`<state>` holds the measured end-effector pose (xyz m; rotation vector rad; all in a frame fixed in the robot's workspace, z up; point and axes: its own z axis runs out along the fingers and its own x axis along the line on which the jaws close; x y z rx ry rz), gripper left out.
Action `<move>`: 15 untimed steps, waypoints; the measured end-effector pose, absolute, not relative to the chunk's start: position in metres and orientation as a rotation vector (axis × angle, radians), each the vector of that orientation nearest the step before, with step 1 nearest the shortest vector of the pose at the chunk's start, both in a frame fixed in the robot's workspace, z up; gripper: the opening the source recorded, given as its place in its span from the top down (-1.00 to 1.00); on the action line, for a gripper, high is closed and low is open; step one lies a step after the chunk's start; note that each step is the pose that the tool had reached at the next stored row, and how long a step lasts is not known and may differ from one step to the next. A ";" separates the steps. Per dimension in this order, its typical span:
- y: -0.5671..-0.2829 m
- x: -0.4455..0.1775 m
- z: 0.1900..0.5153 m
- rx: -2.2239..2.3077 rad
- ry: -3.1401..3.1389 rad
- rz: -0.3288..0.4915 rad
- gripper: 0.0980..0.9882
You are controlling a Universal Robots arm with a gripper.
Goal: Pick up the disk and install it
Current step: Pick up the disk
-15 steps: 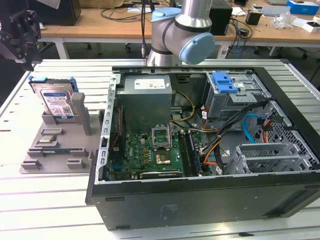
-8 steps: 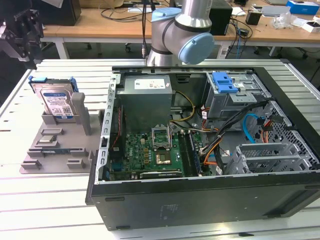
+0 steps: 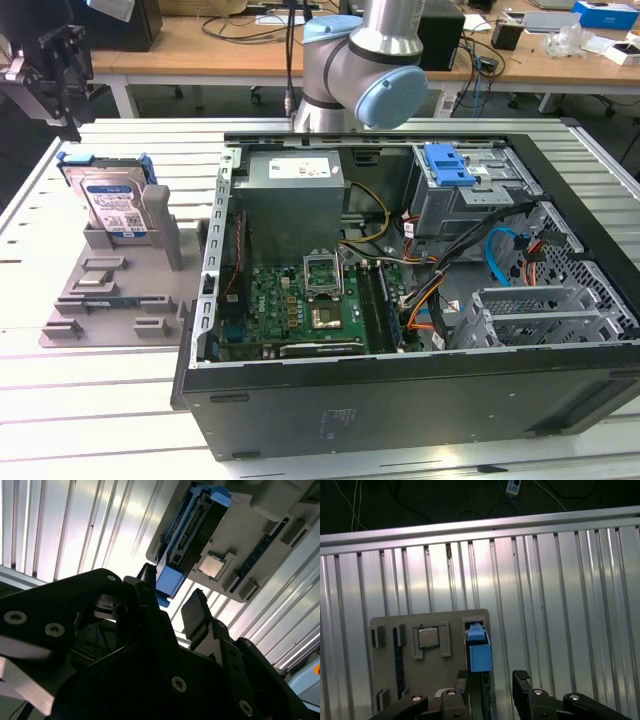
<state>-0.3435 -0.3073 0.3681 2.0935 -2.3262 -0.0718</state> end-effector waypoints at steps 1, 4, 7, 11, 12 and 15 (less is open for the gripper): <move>-0.307 -0.343 0.366 2.095 -2.325 -0.072 0.14; -0.308 -0.344 0.361 2.104 -2.316 -0.072 0.14; -0.310 -0.344 0.360 2.115 -2.305 -0.071 0.14; -0.314 -0.345 0.358 2.120 -2.301 -0.071 0.14; -0.314 -0.345 0.356 2.121 -2.299 -0.071 0.14; -0.314 -0.345 0.353 2.126 -2.294 -0.071 0.14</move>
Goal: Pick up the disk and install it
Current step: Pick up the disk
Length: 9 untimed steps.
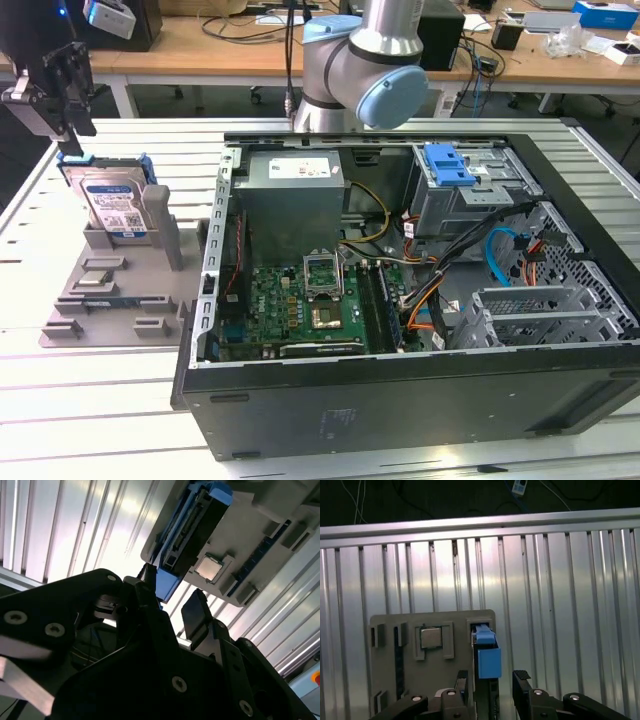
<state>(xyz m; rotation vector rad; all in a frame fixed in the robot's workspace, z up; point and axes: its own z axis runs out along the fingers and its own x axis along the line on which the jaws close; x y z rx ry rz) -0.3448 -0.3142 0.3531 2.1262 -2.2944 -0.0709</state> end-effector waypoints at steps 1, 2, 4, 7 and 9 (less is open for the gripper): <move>-0.314 -0.345 0.352 2.127 -2.294 -0.071 0.14; -0.314 -0.345 0.351 2.128 -2.293 -0.071 0.14; -0.314 -0.345 0.348 2.130 -2.291 -0.071 0.14; -0.314 -0.345 0.345 2.132 -2.289 -0.071 0.14; -0.314 -0.345 0.342 2.134 -2.287 -0.071 0.14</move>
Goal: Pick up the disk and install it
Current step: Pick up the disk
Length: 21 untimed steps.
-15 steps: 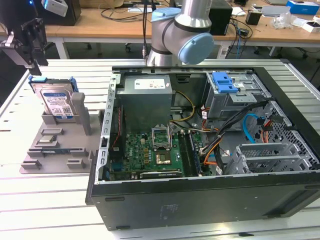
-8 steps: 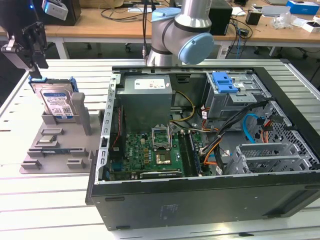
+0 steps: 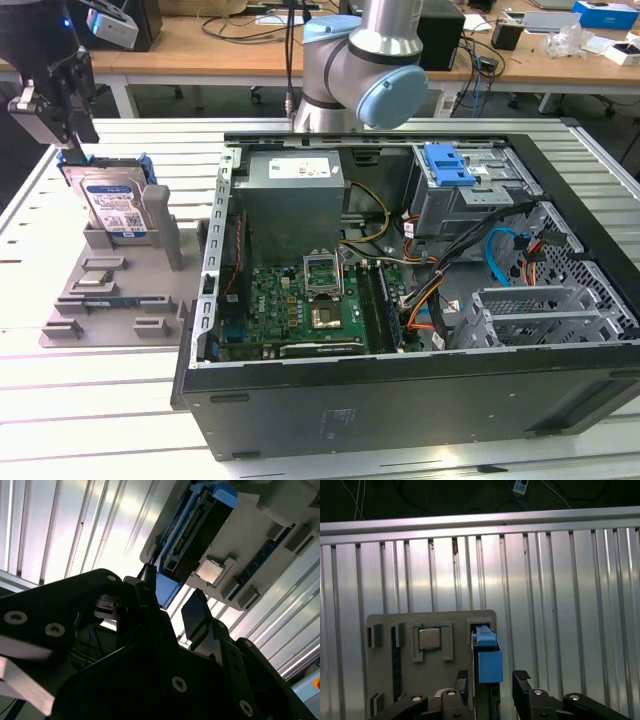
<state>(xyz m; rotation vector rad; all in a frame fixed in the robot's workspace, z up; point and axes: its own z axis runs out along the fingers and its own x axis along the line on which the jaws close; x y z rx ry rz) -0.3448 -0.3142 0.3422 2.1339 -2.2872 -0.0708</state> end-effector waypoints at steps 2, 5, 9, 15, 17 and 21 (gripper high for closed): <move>-0.314 -0.345 0.339 2.138 -2.284 -0.071 0.14; -0.314 -0.345 0.333 2.161 -2.260 -0.071 0.14; -0.314 -0.345 0.325 2.180 -2.242 -0.071 0.14; -0.314 -0.345 0.313 2.180 -2.242 -0.071 0.14; -0.314 -0.345 0.311 2.180 -2.241 -0.071 0.14; -0.314 -0.345 0.304 2.180 -2.241 -0.071 0.14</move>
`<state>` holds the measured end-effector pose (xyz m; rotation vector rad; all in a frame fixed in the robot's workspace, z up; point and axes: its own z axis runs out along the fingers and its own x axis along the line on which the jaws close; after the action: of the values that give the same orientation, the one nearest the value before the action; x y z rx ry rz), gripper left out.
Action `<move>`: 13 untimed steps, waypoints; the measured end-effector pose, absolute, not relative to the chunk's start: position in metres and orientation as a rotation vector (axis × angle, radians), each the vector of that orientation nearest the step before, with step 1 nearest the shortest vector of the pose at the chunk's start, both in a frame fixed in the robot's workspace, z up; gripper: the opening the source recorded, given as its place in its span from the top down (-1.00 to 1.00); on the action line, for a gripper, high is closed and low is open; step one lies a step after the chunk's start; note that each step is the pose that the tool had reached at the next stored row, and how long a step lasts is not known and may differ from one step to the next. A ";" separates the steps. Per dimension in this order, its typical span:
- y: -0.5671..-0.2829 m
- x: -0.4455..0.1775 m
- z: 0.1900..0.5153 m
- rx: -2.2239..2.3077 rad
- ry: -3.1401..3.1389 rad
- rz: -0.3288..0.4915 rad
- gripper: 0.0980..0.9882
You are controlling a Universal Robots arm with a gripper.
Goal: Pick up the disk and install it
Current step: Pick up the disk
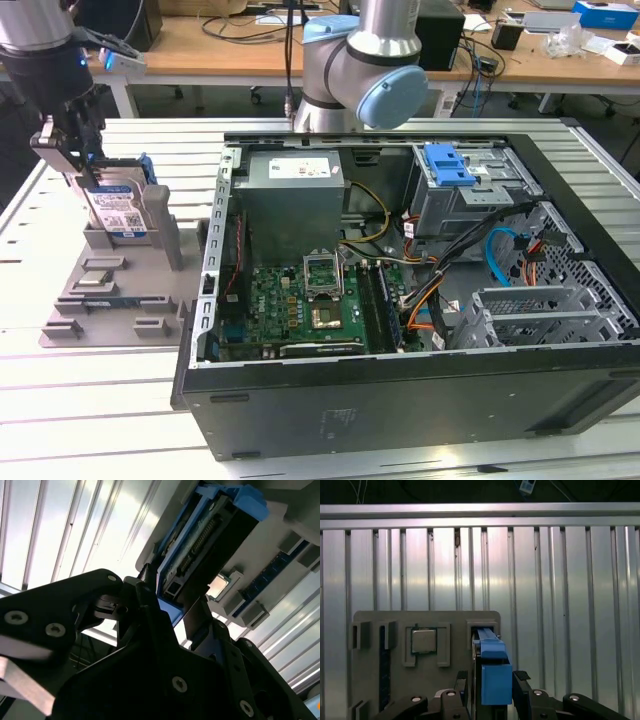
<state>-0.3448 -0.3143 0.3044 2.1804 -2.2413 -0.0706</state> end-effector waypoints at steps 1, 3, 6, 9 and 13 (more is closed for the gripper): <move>-0.314 -0.345 0.303 2.180 -2.241 -0.071 0.14; -0.314 -0.345 0.299 2.180 -2.241 -0.071 0.14; -0.314 -0.345 0.296 2.180 -2.241 -0.071 0.14; -0.314 -0.345 0.293 2.180 -2.241 -0.071 0.14; -0.314 -0.345 0.292 2.180 -2.241 -0.071 0.14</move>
<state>-0.3448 -0.3143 0.2925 2.1805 -2.2412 -0.0706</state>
